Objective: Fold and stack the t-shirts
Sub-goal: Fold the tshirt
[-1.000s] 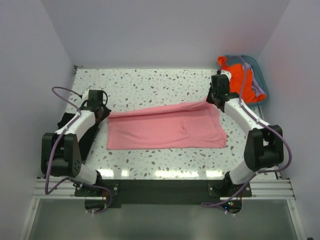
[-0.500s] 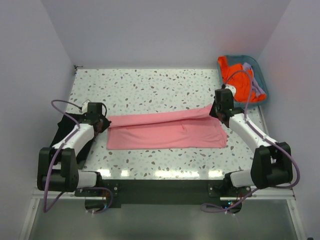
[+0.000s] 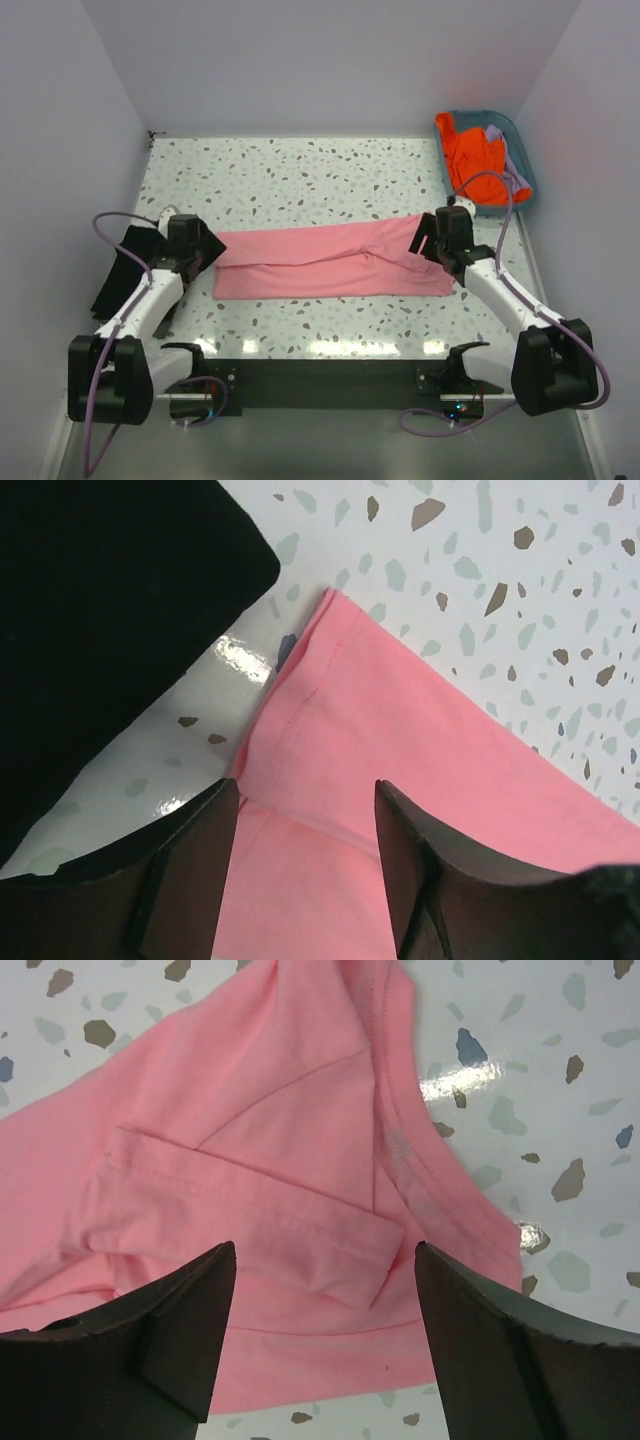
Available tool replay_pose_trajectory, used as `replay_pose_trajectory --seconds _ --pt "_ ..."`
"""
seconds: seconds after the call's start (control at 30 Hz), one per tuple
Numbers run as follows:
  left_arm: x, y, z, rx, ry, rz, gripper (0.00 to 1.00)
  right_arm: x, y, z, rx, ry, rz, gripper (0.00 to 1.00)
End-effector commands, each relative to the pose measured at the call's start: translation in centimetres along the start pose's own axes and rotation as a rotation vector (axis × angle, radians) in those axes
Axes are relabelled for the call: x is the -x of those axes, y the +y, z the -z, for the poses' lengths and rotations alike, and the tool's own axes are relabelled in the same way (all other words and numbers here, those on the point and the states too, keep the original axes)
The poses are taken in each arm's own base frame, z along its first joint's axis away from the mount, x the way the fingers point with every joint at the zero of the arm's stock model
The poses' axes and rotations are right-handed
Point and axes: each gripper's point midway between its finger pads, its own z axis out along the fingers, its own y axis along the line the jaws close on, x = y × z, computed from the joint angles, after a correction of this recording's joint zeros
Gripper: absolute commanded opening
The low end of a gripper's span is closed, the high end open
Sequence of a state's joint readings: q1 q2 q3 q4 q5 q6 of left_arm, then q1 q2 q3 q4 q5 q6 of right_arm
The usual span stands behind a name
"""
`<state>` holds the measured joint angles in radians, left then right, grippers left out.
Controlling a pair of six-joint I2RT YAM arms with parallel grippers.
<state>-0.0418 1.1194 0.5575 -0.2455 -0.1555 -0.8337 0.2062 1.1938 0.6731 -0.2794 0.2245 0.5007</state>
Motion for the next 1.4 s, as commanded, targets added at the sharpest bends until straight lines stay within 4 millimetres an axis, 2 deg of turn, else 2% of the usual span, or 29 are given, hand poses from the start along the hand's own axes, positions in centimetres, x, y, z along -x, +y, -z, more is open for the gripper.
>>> replay_pose_trajectory --seconds 0.0,0.2,0.23,0.3,0.37,0.4,0.43,0.47,0.53,0.6,0.73,0.87,0.9,0.97,1.0,1.13,1.23,1.27,1.33,1.37 --pt "2.3 -3.5 0.6 -0.098 -0.061 -0.036 0.61 3.8 2.3 0.8 0.082 -0.103 -0.001 0.76" --pt "0.3 -6.4 -1.4 -0.117 0.004 -0.114 0.47 5.5 4.8 -0.5 0.097 -0.108 0.048 0.74" --pt "-0.5 -6.5 -2.2 -0.104 0.024 -0.127 0.43 4.9 5.2 -1.4 0.094 -0.083 0.064 0.74" --pt "-1.3 -7.4 -2.6 -0.111 0.040 -0.157 0.42 5.3 7.0 -1.9 0.113 -0.089 0.095 0.74" --pt "-2.4 -7.6 -3.5 -0.103 0.066 -0.179 0.40 4.1 8.3 -3.2 0.110 -0.051 0.139 0.73" --pt "-3.1 -7.9 -3.6 -0.109 0.078 -0.194 0.40 4.7 9.0 -3.4 0.107 -0.066 0.144 0.73" --pt "-3.7 -7.7 -4.0 -0.102 0.094 -0.207 0.39 3.9 9.4 -4.4 0.103 -0.044 0.159 0.73" --pt "-4.2 -7.9 -4.1 -0.105 0.101 -0.220 0.39 4.2 10.5 -4.6 0.121 -0.053 0.166 0.73" --pt "-5.0 -7.6 -4.5 -0.094 0.119 -0.236 0.37 3.2 10.9 -5.9 0.104 -0.031 0.184 0.72" --pt "-6.0 -7.2 -4.5 -0.090 0.135 -0.251 0.36 3.0 11.7 -6.4 0.101 -0.033 0.203 0.72" --pt "-6.8 -6.5 -4.4 -0.089 0.141 -0.260 0.36 2.1 12.1 -7.0 0.085 -0.035 0.203 0.70" --pt "-7.4 -5.7 -4.4 -0.079 0.151 -0.269 0.36 1.1 12.2 -7.2 0.067 -0.030 0.214 0.58" --pt "-7.4 -5.7 -4.5 -0.080 0.152 -0.271 0.35 0.9 12.2 -7.4 0.063 -0.022 0.216 0.50" --pt "-7.6 -5.3 -4.4 -0.075 0.157 -0.274 0.35 0.5 12.4 -7.4 0.065 -0.019 0.221 0.39" --pt "-7.7 -5.3 -4.4 -0.076 0.158 -0.274 0.35 0.4 12.3 -7.4 0.059 -0.018 0.217 0.29" --pt "-7.6 -5.1 -4.2 -0.079 0.153 -0.274 0.35 0.1 12.2 -7.3 0.055 -0.017 0.214 0.09" --pt "-7.8 -4.9 -4.1 -0.077 0.157 -0.275 0.34 0.3 12.2 -7.0 0.056 -0.022 0.212 0.01" --pt "-7.8 -4.9 -4.0 -0.078 0.158 -0.275 0.34 0.3 12.2 -6.9 0.057 -0.023 0.212 0.02" --pt "-7.7 -4.9 -4.0 -0.082 0.154 -0.275 0.34 0.4 12.3 -6.7 0.058 -0.030 0.213 0.11" --pt "-7.8 -4.8 -3.9 -0.081 0.155 -0.275 0.34 0.7 12.3 -6.7 0.059 -0.035 0.211 0.25"
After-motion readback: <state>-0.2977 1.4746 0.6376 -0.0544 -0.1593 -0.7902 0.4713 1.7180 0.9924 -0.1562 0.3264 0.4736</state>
